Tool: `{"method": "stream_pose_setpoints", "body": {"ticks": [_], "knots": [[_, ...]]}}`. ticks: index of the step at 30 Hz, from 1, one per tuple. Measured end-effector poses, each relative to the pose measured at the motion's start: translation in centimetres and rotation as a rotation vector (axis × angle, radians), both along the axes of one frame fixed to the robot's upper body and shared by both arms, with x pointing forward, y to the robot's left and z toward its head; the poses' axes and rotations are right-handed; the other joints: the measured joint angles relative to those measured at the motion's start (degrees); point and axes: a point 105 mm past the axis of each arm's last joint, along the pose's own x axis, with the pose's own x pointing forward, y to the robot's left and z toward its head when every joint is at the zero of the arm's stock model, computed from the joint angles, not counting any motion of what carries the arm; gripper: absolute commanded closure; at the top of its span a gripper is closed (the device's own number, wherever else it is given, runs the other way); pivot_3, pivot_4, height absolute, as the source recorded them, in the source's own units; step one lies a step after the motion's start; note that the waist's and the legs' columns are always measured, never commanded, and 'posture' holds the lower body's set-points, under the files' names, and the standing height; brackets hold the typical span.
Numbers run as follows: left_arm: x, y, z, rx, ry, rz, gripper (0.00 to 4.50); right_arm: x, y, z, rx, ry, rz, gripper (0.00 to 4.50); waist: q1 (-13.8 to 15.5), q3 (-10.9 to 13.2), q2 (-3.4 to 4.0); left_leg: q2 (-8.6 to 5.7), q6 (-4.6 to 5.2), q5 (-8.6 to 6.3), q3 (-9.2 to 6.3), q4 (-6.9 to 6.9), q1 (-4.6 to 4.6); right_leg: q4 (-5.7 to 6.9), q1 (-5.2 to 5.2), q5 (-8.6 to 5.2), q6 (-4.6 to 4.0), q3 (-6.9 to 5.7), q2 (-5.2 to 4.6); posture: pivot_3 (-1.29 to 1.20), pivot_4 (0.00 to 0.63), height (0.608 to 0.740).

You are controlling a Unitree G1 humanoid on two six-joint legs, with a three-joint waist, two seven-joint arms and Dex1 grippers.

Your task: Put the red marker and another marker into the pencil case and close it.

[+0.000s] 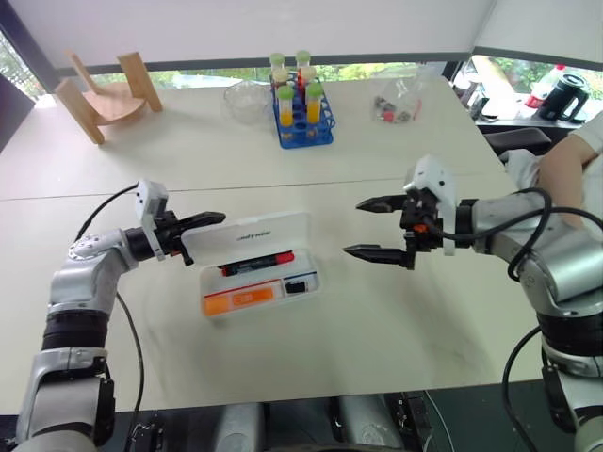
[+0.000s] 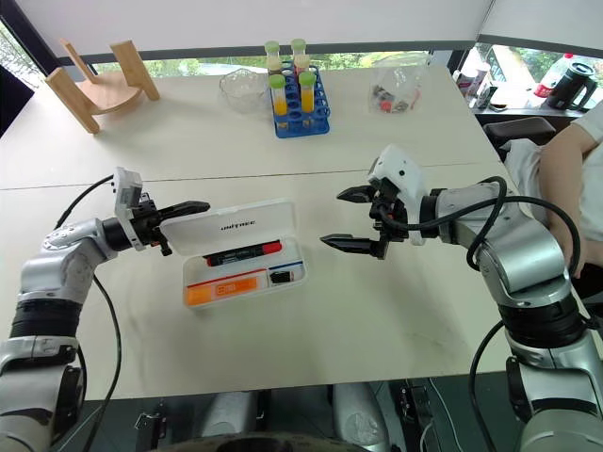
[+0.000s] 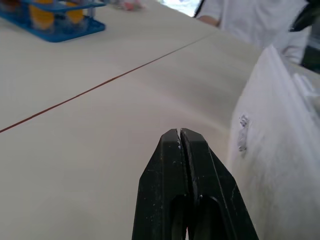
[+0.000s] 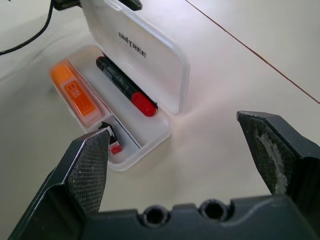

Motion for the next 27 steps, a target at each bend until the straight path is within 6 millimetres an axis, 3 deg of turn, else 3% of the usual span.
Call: {"method": "stream_pose_setpoints", "body": {"ticks": [7, 21, 27], "knots": [[-3.3, -2.2, -2.6, 0.078, 0.099, -0.173, 4.48, -0.1, 0.0, 0.2, 0.006, -0.004, -0.007, 0.0, 1.0, 0.0, 0.0, -0.05, -0.01, 0.0, -0.03, 0.11, 0.01, -0.03, 0.16, 0.01, 0.01, -0.05, -0.08, 0.0, 0.15, 0.74], [-6.3, -5.0, -5.3, 0.305, 0.067, -0.333, 4.48, 0.1, -0.4, 0.3, -0.006, -0.016, -0.029, 0.0, 1.7, 0.0, 0.05, -0.03, 0.0, 0.0, 0.01, 0.05, 0.28, -0.07, 0.35, 0.0, 0.0, -0.02, -0.06, 0.0, 0.15, 0.74], [-6.2, -5.1, -5.9, 0.457, -0.001, -0.352, 4.48, 0.0, -0.2, -0.2, -0.013, -0.012, -0.028, 0.0, 1.6, -0.9, 0.7, -0.03, 0.06, -0.04, 0.14, -0.06, 0.95, -0.15, 0.96, -0.02, 0.0, 0.08, -0.04, 0.0, 0.15, 0.74]]}}
